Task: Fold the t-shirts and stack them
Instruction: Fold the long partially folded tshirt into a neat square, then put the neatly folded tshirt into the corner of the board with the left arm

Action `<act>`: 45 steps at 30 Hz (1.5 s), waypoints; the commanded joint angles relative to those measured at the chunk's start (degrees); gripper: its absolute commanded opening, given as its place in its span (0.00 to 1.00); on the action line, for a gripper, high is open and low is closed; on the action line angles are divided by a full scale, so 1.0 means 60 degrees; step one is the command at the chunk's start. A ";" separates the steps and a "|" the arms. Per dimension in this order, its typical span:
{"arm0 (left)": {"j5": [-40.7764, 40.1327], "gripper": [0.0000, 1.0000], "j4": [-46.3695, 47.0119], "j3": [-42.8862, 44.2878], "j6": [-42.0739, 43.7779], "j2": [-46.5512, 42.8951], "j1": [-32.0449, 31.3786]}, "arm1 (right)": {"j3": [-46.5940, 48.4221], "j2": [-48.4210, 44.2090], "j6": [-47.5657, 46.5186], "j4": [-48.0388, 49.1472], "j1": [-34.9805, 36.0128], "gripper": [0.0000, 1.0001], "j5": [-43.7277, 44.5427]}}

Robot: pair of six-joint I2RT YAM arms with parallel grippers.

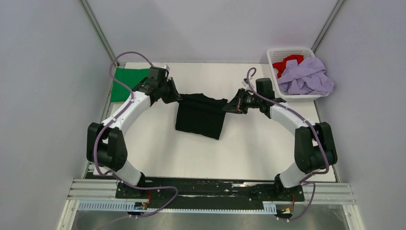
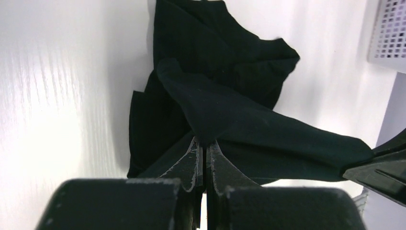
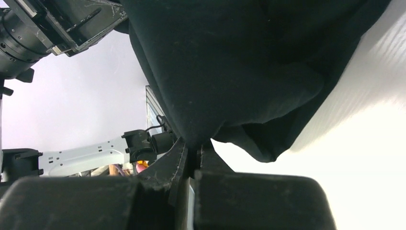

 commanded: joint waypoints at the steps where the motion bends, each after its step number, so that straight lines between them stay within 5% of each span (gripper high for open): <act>1: -0.0909 0.00 0.0446 0.0948 0.0710 0.0792 0.0449 | 0.0355 0.0719 0.0251 0.0719 -0.0422 0.00 -0.0412; 11: -0.0827 0.00 0.0309 0.2330 0.0855 0.3030 0.0659 | 0.1759 0.3220 0.0248 0.1248 -0.0825 0.02 -0.0773; 14: -0.0631 0.09 0.0484 0.2607 0.0660 0.3607 0.0738 | 0.2355 0.3805 0.0109 0.1264 -0.0909 0.19 -0.0663; 16: -0.0359 0.45 0.0977 0.2919 0.0541 0.3912 0.0767 | 0.2799 0.4118 0.0031 0.1217 -0.0975 0.43 -0.0427; 17: -0.0247 0.76 0.1010 0.3069 0.0503 0.4027 0.0774 | 0.3017 0.4215 -0.0001 0.1145 -0.1000 0.61 -0.0313; 19: 0.0146 0.97 0.0876 0.3577 0.0456 0.4298 0.0794 | 0.3301 0.4206 -0.0189 0.0927 -0.1038 0.99 -0.0167; 30: 0.2351 1.00 0.2877 0.1768 -0.0224 0.3134 0.0544 | 0.1759 0.2483 -0.0740 0.1998 0.0180 1.00 0.0075; 38: 0.2142 1.00 0.3918 0.2848 -0.1122 0.5624 0.0474 | 0.3352 0.4941 0.0352 0.3410 0.0159 1.00 0.0067; 45: 0.2361 1.00 0.3297 0.3282 -0.1739 0.6935 0.0474 | 0.3877 0.6842 0.1007 0.2727 0.0039 1.00 0.0877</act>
